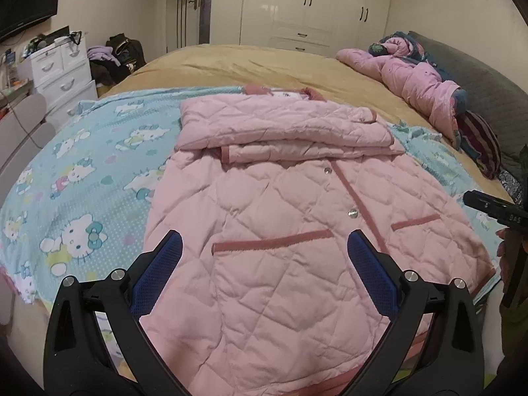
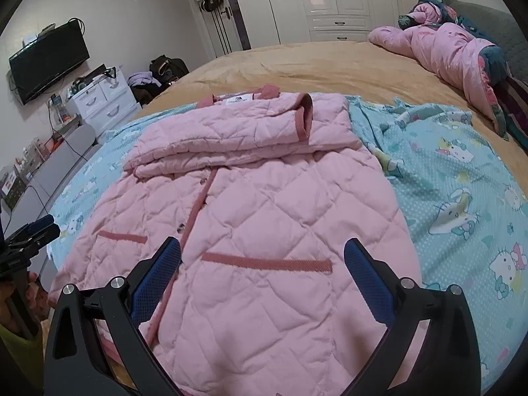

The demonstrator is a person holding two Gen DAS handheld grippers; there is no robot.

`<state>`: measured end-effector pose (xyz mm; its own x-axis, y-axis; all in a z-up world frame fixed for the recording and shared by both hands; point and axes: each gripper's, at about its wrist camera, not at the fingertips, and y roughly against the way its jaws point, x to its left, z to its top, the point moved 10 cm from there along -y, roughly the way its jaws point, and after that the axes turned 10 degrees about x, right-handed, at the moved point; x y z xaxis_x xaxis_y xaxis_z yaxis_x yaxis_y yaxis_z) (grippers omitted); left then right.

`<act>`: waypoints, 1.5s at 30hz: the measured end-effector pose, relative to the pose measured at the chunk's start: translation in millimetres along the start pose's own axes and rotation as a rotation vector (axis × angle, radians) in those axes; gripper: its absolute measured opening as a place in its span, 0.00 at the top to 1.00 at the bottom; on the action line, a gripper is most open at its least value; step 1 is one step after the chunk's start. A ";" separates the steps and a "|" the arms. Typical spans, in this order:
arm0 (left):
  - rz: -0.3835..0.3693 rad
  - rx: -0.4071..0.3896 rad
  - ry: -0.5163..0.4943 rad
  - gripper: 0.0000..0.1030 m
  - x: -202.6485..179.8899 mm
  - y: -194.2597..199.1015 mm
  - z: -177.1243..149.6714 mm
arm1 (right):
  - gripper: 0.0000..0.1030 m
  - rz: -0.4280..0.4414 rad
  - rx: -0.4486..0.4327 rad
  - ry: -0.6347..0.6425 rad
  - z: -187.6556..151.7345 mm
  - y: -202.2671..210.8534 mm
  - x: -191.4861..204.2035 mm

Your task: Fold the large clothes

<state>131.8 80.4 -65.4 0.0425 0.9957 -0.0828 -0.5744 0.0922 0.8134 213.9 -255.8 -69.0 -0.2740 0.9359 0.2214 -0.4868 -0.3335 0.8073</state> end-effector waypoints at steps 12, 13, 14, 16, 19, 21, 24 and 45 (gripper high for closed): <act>0.032 0.066 0.034 0.09 18.3 -18.0 -28.6 | 0.04 -0.023 0.066 -0.025 -26.5 -13.0 -25.5; 0.032 0.068 0.037 0.09 19.3 -18.5 -29.8 | 0.04 -0.024 0.069 -0.027 -28.1 -13.7 -26.8; 0.032 0.072 0.041 0.09 21.3 -19.5 -31.8 | 0.04 -0.024 0.073 -0.030 -30.0 -14.7 -28.6; 0.038 0.081 0.048 0.09 24.7 -21.3 -35.0 | 0.04 -0.026 0.081 -0.033 -32.5 -16.1 -30.5; 0.043 0.091 0.056 0.09 29.2 -23.0 -40.3 | 0.04 -0.028 0.089 -0.027 -35.7 -16.8 -31.5; 0.048 0.097 0.058 0.09 32.3 -24.8 -43.6 | 0.04 -0.034 0.097 -0.021 -37.6 -17.2 -33.2; 0.054 0.106 0.070 0.09 37.6 -26.9 -49.8 | 0.04 -0.044 0.104 -0.021 -39.6 -16.8 -37.5; 0.044 0.202 0.213 0.09 92.6 -39.6 -96.2 | 0.04 -0.108 0.205 -0.029 -76.9 -24.5 -70.3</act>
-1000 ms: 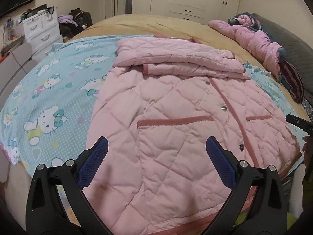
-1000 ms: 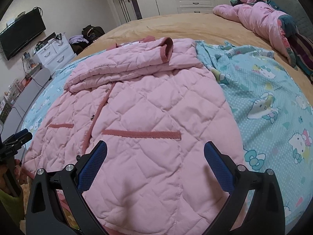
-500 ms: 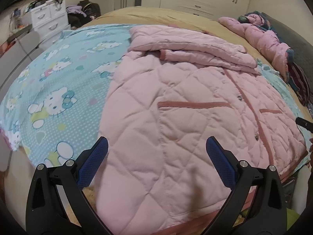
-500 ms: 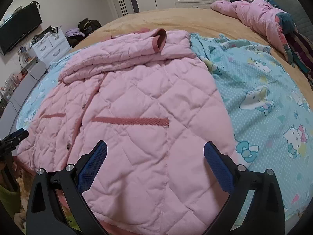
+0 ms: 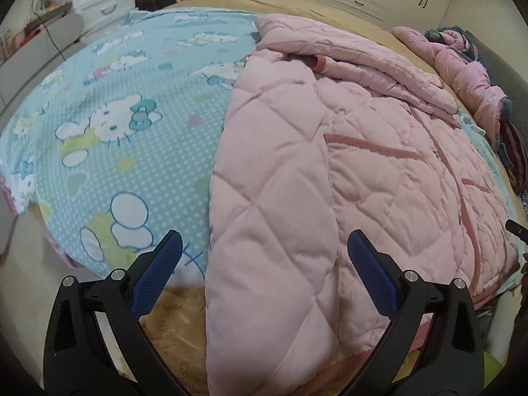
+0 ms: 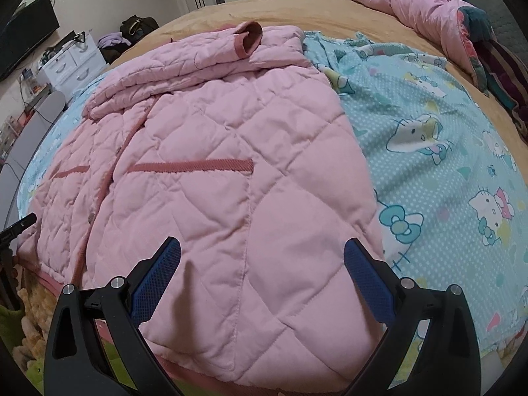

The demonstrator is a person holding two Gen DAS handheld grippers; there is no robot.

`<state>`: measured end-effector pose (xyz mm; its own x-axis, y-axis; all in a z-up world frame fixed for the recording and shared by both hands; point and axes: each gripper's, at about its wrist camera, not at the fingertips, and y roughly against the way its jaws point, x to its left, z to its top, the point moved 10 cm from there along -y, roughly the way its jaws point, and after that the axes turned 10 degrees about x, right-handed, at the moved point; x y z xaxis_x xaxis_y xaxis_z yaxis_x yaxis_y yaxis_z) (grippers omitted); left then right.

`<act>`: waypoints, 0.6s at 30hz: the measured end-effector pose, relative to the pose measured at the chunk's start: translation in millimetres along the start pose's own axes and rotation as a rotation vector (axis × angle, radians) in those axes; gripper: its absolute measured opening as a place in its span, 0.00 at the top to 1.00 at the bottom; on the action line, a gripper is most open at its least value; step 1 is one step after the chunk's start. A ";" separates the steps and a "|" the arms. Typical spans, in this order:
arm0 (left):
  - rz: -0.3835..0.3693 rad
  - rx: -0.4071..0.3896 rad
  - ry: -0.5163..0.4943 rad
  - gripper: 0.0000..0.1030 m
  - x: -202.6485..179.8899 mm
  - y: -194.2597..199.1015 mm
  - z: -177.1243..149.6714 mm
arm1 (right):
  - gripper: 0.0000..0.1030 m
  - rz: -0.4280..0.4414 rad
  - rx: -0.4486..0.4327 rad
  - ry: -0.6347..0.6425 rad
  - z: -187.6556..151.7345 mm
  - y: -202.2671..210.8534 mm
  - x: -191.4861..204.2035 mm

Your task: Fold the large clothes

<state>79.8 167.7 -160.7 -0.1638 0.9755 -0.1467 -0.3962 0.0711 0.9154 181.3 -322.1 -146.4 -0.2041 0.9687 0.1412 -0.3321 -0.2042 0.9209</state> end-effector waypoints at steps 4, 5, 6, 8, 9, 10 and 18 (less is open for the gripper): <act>-0.026 0.009 0.005 0.09 -0.6 -2.0 -6.8 | 0.04 -0.005 -0.003 0.000 -3.4 3.3 -4.2; -0.034 0.015 0.004 0.09 -1.4 -3.5 -9.8 | 0.04 -0.005 -0.004 -0.001 -3.9 4.2 -4.9; -0.040 0.020 0.004 0.09 -2.4 -5.0 -11.8 | 0.04 -0.004 -0.005 -0.003 -4.9 5.0 -6.4; -0.062 0.028 0.006 0.09 -5.3 -8.3 -16.7 | 0.04 -0.003 -0.006 -0.002 -6.4 6.4 -7.8; -0.081 0.029 0.008 0.09 -8.1 -9.4 -19.2 | 0.04 -0.004 -0.006 -0.001 -7.1 6.8 -8.3; -0.099 0.027 0.007 0.09 -11.4 -10.2 -20.9 | 0.04 -0.004 -0.007 -0.002 -8.0 7.6 -9.5; -0.142 -0.027 -0.003 0.66 -22.8 -3.2 -16.7 | 0.04 -0.021 -0.010 -0.024 -17.3 16.5 -27.4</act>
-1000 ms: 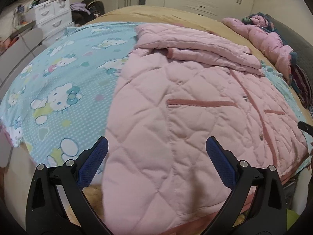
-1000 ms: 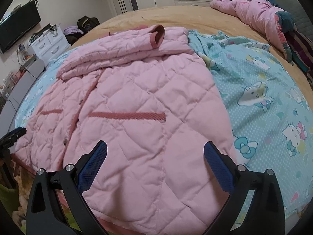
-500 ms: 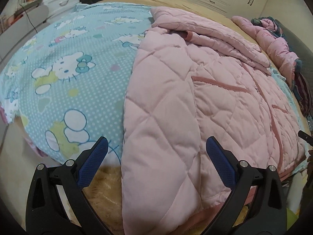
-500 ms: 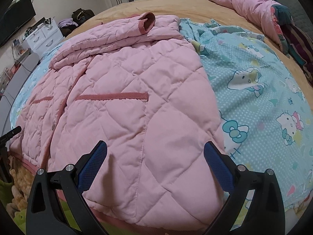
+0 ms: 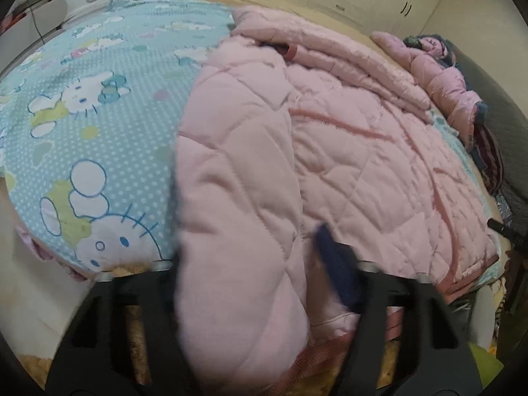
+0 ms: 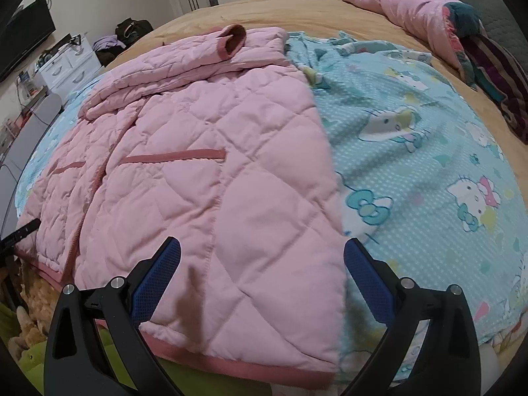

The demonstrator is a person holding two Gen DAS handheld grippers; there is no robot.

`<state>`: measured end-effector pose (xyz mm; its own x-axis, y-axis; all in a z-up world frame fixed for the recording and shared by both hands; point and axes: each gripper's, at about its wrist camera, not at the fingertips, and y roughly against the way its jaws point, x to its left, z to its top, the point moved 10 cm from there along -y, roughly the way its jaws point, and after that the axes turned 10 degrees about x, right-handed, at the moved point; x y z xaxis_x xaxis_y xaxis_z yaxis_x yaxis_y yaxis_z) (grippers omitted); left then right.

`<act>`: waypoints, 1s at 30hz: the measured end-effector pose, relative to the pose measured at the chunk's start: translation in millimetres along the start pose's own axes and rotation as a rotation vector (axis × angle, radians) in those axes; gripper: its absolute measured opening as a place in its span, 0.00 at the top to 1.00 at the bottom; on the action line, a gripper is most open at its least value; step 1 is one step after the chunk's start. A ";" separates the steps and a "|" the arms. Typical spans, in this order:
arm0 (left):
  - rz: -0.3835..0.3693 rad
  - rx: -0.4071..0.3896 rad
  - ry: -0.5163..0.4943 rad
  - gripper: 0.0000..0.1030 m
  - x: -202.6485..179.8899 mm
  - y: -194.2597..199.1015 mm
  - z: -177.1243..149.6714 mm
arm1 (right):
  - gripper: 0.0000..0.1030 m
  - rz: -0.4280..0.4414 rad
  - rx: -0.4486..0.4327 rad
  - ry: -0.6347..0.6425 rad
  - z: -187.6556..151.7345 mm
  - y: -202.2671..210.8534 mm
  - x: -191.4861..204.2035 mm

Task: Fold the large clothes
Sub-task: 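Grasp the jacket hem with the left tool while the right tool grasps the hem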

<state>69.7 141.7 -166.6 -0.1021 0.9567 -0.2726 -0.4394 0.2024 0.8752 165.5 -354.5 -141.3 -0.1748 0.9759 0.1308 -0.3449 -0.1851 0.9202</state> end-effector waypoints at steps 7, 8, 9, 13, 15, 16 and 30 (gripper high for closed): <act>-0.028 -0.085 -0.048 0.88 -14.8 26.6 14.6 | 0.04 0.042 0.037 -0.022 -16.4 -2.8 -10.3; -0.032 -0.094 -0.052 0.88 -16.7 29.9 16.5 | 0.04 0.056 0.045 -0.020 -18.7 -3.7 -9.3; -0.035 -0.102 -0.052 0.88 -17.8 32.9 18.5 | 0.04 0.080 0.061 -0.014 -22.7 -5.2 -7.8; -0.044 -0.125 -0.050 0.88 -20.0 40.9 24.5 | 0.04 0.125 0.120 -0.001 -37.3 -13.2 -4.8; -0.044 -0.128 -0.048 0.88 -20.8 41.0 26.0 | 0.05 0.168 0.133 -0.017 -43.7 -15.7 -4.1; -0.042 -0.128 -0.047 0.88 -20.9 40.9 26.2 | 0.05 0.191 0.130 -0.031 -45.0 -15.2 -3.6; -0.028 -0.150 -0.044 0.88 -25.0 46.7 29.9 | 0.82 0.373 -0.043 0.050 -26.8 44.8 23.6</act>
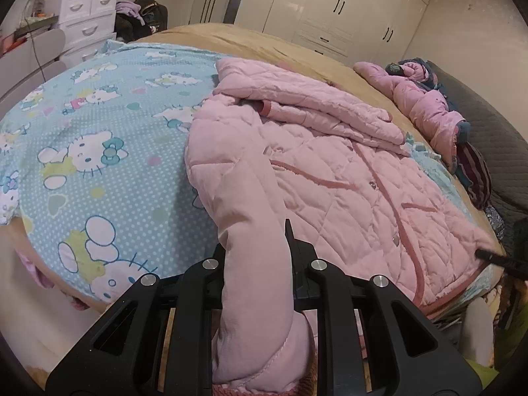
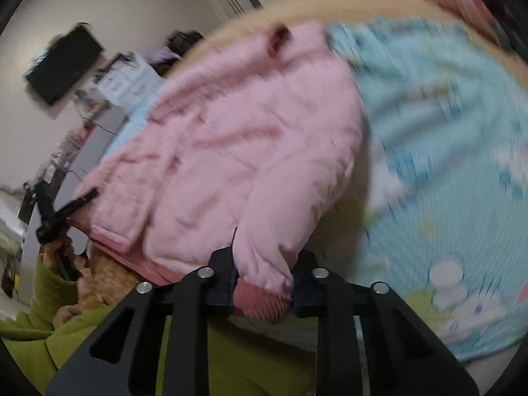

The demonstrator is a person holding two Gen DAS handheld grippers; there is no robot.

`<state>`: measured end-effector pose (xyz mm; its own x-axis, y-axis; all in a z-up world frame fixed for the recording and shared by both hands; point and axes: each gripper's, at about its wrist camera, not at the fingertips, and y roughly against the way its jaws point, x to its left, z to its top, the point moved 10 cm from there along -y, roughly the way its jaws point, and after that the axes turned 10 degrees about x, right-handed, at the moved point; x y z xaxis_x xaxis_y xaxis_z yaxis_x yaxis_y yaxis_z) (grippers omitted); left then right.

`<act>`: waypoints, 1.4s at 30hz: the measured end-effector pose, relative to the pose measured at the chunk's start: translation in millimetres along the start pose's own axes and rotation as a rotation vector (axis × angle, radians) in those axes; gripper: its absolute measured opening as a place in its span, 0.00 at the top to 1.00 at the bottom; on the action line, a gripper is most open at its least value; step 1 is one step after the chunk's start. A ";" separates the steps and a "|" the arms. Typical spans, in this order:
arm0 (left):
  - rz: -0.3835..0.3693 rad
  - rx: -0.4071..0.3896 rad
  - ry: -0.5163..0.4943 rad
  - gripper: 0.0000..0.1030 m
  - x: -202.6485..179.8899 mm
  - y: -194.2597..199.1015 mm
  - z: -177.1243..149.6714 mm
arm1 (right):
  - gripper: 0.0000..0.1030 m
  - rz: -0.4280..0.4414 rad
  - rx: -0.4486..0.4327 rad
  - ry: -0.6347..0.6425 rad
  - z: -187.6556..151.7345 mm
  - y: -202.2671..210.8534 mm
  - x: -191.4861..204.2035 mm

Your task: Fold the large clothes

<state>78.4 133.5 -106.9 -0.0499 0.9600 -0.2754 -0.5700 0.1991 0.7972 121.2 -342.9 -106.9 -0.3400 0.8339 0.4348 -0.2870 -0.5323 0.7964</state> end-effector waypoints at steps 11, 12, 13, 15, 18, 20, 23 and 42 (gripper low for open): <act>0.008 -0.065 -0.029 0.88 -13.6 19.6 32.6 | 0.84 0.070 -0.211 0.046 75.1 29.7 24.0; 0.009 -0.071 -0.033 0.88 -15.5 21.1 36.8 | 0.84 0.076 -0.223 0.042 79.5 31.5 24.2; 0.009 -0.077 -0.037 0.88 -17.1 22.5 40.3 | 0.85 0.086 -0.241 0.035 87.3 33.4 23.5; 0.011 -0.085 -0.043 0.88 -19.9 24.4 46.9 | 0.85 0.106 -0.263 0.024 97.1 36.5 23.5; 0.012 -0.103 -0.048 0.88 -23.1 27.5 60.3 | 0.85 0.125 -0.300 0.020 114.5 42.0 24.6; 0.012 -0.112 -0.049 0.88 -24.3 28.9 67.9 | 0.85 0.133 -0.320 0.019 124.2 45.0 25.8; 0.011 -0.130 -0.058 0.88 -28.3 30.6 81.4 | 0.85 0.154 -0.353 0.026 140.5 48.1 26.4; 0.003 -0.182 -0.083 0.88 -38.2 12.9 165.1 | 0.85 0.169 -0.436 0.009 235.1 48.3 10.7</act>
<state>208.3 131.9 2.6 0.0114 0.9750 -0.2220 -0.7093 0.1644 0.6854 314.3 -325.3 35.1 -0.4220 0.7297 0.5379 -0.5758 -0.6741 0.4627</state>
